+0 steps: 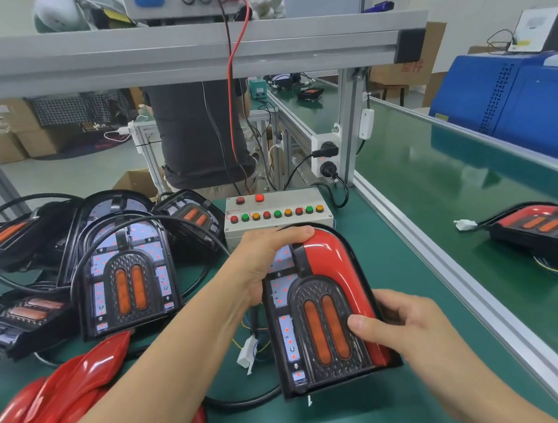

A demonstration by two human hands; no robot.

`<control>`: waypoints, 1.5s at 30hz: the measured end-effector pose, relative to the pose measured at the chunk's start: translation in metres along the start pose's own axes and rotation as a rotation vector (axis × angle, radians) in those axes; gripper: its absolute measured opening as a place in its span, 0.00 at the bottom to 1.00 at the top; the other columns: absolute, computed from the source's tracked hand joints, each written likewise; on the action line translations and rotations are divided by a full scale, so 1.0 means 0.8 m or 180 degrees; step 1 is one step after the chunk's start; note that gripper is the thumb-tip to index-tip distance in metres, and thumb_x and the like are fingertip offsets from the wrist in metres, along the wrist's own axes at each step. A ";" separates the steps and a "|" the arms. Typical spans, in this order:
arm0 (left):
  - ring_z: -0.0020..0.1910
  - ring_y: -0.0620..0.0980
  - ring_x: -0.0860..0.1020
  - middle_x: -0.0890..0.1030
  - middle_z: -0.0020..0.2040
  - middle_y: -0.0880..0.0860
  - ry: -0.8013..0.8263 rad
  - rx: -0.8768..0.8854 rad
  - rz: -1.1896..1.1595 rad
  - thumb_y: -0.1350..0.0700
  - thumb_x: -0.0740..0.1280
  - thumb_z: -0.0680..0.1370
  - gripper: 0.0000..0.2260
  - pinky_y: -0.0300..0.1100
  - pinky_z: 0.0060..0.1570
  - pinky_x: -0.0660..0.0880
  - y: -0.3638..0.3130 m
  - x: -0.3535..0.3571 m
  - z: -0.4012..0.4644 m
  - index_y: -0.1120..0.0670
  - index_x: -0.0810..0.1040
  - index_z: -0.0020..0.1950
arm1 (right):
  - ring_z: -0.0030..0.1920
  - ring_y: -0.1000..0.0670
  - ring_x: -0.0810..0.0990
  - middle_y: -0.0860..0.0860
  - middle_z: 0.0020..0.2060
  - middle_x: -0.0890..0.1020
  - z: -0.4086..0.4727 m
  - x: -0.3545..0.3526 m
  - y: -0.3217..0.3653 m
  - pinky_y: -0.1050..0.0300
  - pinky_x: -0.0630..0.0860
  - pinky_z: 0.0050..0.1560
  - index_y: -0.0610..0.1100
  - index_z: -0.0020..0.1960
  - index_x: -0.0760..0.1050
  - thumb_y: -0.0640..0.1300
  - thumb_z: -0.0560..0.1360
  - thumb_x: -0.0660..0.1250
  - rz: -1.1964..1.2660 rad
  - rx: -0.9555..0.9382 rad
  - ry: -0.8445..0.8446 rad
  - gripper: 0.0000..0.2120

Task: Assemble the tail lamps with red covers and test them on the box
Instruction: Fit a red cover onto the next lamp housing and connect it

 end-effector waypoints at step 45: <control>0.33 0.52 0.83 0.85 0.39 0.58 0.0141 0.0460 -0.0101 0.55 0.74 0.65 0.06 0.42 0.33 0.79 -0.021 -0.007 -0.023 0.56 0.86 0.39 | 0.52 0.53 0.83 0.55 0.51 0.85 -0.012 0.005 -0.002 0.60 0.78 0.54 0.62 0.59 0.78 0.52 0.69 0.69 -0.0187 -0.0489 0.0143 0.18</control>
Point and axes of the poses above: each hand's wrist, its own z-axis towards the middle knuckle, its own x-axis out of the palm, y = z × x, the point moved 6 cm from there along z, towards the middle knuckle
